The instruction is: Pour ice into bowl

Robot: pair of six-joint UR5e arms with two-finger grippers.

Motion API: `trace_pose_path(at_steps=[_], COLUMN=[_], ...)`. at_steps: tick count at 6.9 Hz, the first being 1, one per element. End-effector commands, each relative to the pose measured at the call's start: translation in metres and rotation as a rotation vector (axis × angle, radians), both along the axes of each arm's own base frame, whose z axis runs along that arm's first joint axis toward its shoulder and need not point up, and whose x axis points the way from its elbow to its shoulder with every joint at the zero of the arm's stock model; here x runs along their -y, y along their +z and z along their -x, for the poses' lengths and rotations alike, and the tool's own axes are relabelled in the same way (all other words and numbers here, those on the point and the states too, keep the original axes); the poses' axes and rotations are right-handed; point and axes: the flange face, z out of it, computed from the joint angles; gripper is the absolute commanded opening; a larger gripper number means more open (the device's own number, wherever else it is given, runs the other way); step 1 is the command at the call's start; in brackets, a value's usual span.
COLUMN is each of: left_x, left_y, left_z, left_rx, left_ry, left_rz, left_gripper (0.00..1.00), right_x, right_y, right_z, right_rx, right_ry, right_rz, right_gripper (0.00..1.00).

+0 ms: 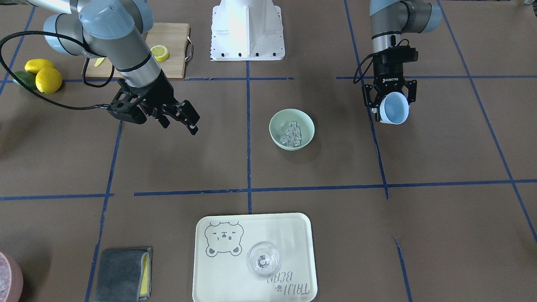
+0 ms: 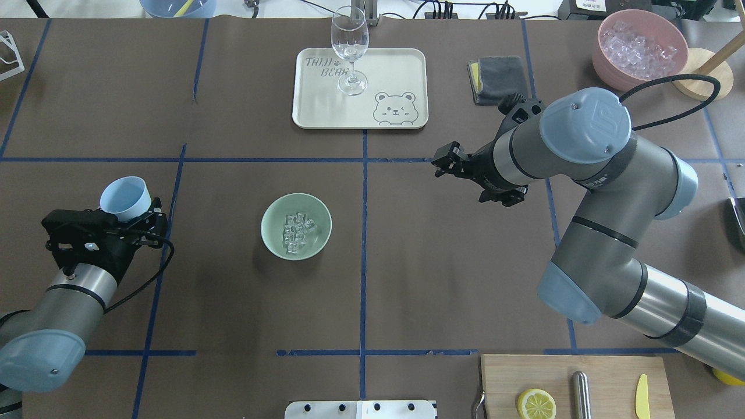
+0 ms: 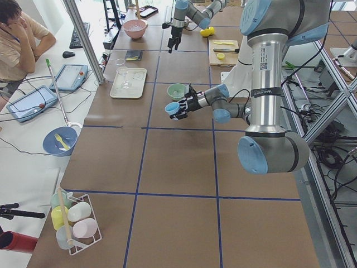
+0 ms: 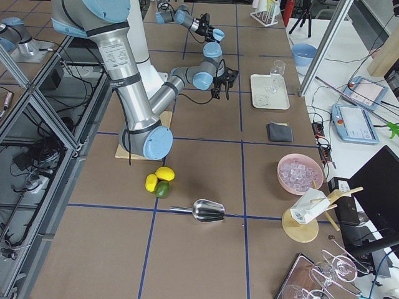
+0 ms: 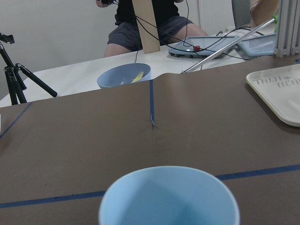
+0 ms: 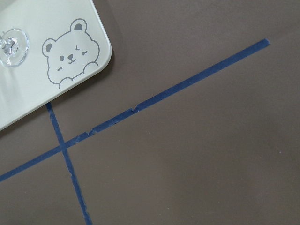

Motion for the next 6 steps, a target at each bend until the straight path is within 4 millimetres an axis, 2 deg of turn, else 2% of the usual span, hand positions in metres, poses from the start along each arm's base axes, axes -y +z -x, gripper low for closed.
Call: trace_pose_path(at_steps=[1,2,3,5,6], left_x=[-0.016,-0.019,-0.017,-0.013,-0.009], left_y=[0.075,0.14,0.162,0.17,0.188], left_z=[0.059,0.084,0.089,0.078,0.065], left_rx=[-0.114,-0.048,-0.045,-0.02,0.007], left_ry=[0.03,0.014,-0.044,-0.081,-0.091], left_rz=[-0.069,-0.132,-0.173,-0.184,-0.181], left_gripper=[0.0,0.0,0.0,0.0,0.1], right_x=[0.0,0.0,-0.001,-0.001,-0.001], right_y=[0.0,-0.001,-0.001,-0.002,-0.003], right_z=[-0.001,-0.002,-0.002,-0.002,-0.002], right_rx=[0.001,0.002,0.002,0.003,0.005], right_ry=[0.001,0.001,0.0,0.001,0.002], right_rz=[-0.002,-0.003,-0.002,-0.003,-0.003], right_gripper=[1.0,1.0,1.0,1.0,1.0])
